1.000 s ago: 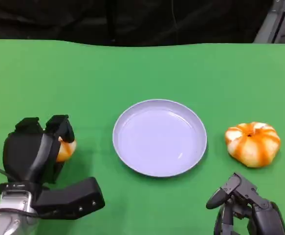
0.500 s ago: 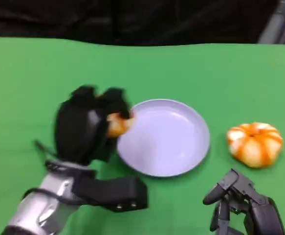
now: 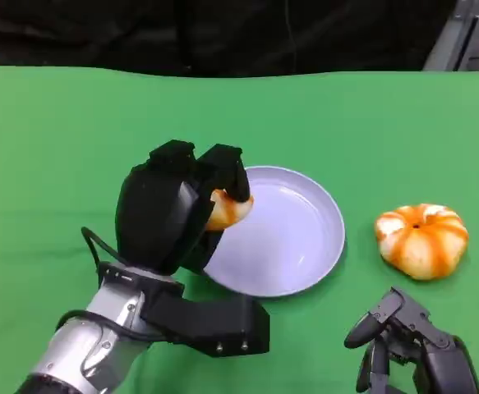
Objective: Grasp the bread from the table and place it into the plate.
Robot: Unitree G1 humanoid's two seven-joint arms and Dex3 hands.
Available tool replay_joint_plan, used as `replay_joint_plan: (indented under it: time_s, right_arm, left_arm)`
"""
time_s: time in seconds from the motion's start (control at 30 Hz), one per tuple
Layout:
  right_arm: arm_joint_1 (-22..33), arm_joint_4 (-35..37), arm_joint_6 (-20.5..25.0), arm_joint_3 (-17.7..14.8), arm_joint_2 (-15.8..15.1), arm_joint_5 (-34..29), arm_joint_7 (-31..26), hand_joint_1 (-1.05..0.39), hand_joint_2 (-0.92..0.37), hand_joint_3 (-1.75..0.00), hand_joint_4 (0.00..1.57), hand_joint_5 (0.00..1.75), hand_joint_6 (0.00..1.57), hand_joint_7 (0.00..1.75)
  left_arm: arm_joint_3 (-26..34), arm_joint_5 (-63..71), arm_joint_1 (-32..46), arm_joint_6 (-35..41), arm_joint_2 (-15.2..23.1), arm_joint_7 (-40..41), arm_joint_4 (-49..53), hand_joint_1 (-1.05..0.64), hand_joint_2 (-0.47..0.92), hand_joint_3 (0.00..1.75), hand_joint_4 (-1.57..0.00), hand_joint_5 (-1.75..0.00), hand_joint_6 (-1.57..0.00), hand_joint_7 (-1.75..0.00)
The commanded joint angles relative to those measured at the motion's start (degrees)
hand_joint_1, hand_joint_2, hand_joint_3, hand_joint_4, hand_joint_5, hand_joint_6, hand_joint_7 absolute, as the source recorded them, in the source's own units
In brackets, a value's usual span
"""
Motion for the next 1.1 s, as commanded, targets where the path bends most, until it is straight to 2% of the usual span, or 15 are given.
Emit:
replay_joint_plan:
  time_s: [0.03,0.27,0.37,0.53,0.6,0.63,0.67,0.7,0.77,0.8,0.87,0.9,0.93,0.97,1.1]
  right_arm:
    - [0.4,-0.4,0.0,0.1,-0.2,0.4,-0.1,-0.19,-0.69,-1.43,0.79,1.75,0.46,1.75]
    - [0.5,-0.8,0.5,0.3,-0.3,0.0,-0.2,-0.19,-0.68,-1.44,0.8,1.75,0.46,1.75]
    - [0.5,-0.8,0.5,0.4,-0.4,0.2,0.1,-0.19,-0.68,-1.44,0.8,1.75,0.46,1.75]
    - [0.6,-0.9,0.7,0.5,-0.4,0.3,0.1,-0.19,-0.68,-1.45,0.8,1.75,0.47,1.75]
    - [0.6,-1.0,0.8,0.6,-0.4,0.3,0.1,-0.19,-0.67,-1.44,0.8,1.75,0.47,1.75]
    - [0.6,-0.9,0.7,0.6,-0.4,0.3,0.1,-0.19,-0.67,-1.44,0.8,1.75,0.47,1.75]
    - [0.5,-0.8,0.6,0.5,-0.4,0.3,0.1,-0.19,-0.67,-1.44,0.8,1.75,0.47,1.75]
    - [0.5,-0.8,0.5,0.5,-0.5,0.3,0.0,-0.19,-0.67,-1.44,0.8,1.75,0.47,1.75]
    - [0.5,-0.8,0.5,0.5,-0.5,0.3,0.0,-0.19,-0.68,-1.44,0.79,1.75,0.47,1.75]
    - [0.6,-0.9,0.6,0.5,-0.5,0.3,0.0,-0.19,-0.68,-1.44,0.79,1.75,0.47,1.75]
    - [0.6,-1.0,0.8,0.6,-0.4,0.3,0.0,-0.19,-0.68,-1.44,0.79,1.75,0.47,1.75]
    - [0.7,-1.2,1.1,0.6,-0.4,0.3,0.1,-0.19,-0.68,-1.44,0.79,1.75,0.47,1.75]
    - [0.8,-1.4,1.4,0.7,-0.4,0.3,0.1,-0.19,-0.68,-1.43,0.79,1.75,0.47,1.75]
    - [0.8,-1.5,1.6,0.7,-0.4,0.2,0.1,-0.19,-0.68,-1.43,0.79,1.75,0.47,1.75]
    - [0.7,-1.7,1.7,0.7,-0.5,-0.2,-0.2,-0.19,-0.68,-1.43,0.79,1.75,0.47,1.75]
  left_arm:
    - [-2.5,0.2,-3.8,-0.9,-2.4,-1.9,4.3,-0.03,0.03,1.61,-1.1,-1.75,-0.89,-1.74]
    - [-3.7,-0.8,-6.4,-2.9,-4.2,-3.2,9.1,-0.04,0.1,1.47,-1.08,-1.75,-0.87,-1.75]
    - [-4.4,-1.5,-10.4,-1.2,-7.0,-6.1,16.5,-0.05,0.13,1.37,-1.07,-1.75,-0.86,-1.75]
    - [-4.6,-2.9,-13.7,0.9,-8.7,-9.6,21.4,-0.06,0.19,1.27,-1.03,-1.75,-0.84,-1.73]
    - [-4.3,-4.2,-14.9,2.3,-9.4,-13.6,22.3,-0.07,0.3,1.08,-0.9,-1.68,-0.83,-1.43]
    - [-4.2,-5.2,-15.2,3.7,-9.4,-17.5,21.7,-0.06,0.31,1.04,-0.88,-1.66,-0.83,-1.35]
    - [-4.1,-5.9,-15.4,4.7,-9.3,-20.2,21.1,-0.13,0.44,0.81,-0.64,-1.29,-0.58,-0.98]
    - [-4.1,-6.3,-15.4,5.5,-9.3,-22.1,20.5,-0.15,0.55,0.61,-0.6,-1.09,-0.56,-0.72]
    - [-4.1,-6.7,-15.3,6.4,-9.1,-23.8,19.6,-0.16,0.68,0.38,-0.58,-0.9,-0.6,-0.42]
    - [-4.3,-6.6,-15.2,7.0,-8.9,-24.7,18.9,-0.16,0.7,0.34,-0.57,-0.88,-0.6,-0.37]
    - [-4.5,-6.6,-15.0,7.9,-8.7,-25.8,18.0,-0.22,0.75,0.27,-0.43,-0.8,-0.5,-0.25]
    - [-4.9,-6.7,-14.7,10.0,-7.5,-31.6,15.6,-0.23,0.76,0.24,-0.4,-0.79,-0.49,-0.23]
    - [-5.2,-7.1,-14.3,11.8,-6.5,-36.7,13.4,-0.55,0.84,0.31,-0.21,-0.51,-0.27,-0.14]
    - [-5.4,-7.3,-13.9,13.2,-5.8,-40.6,11.5,-0.78,0.89,0.38,-0.08,-0.24,-0.12,-0.08]
    - [-4.6,-9.4,-12.5,15.4,-4.3,-48.7,6.5,-1.0,0.92,0.47,0.0,-0.02,-0.01,-0.02]
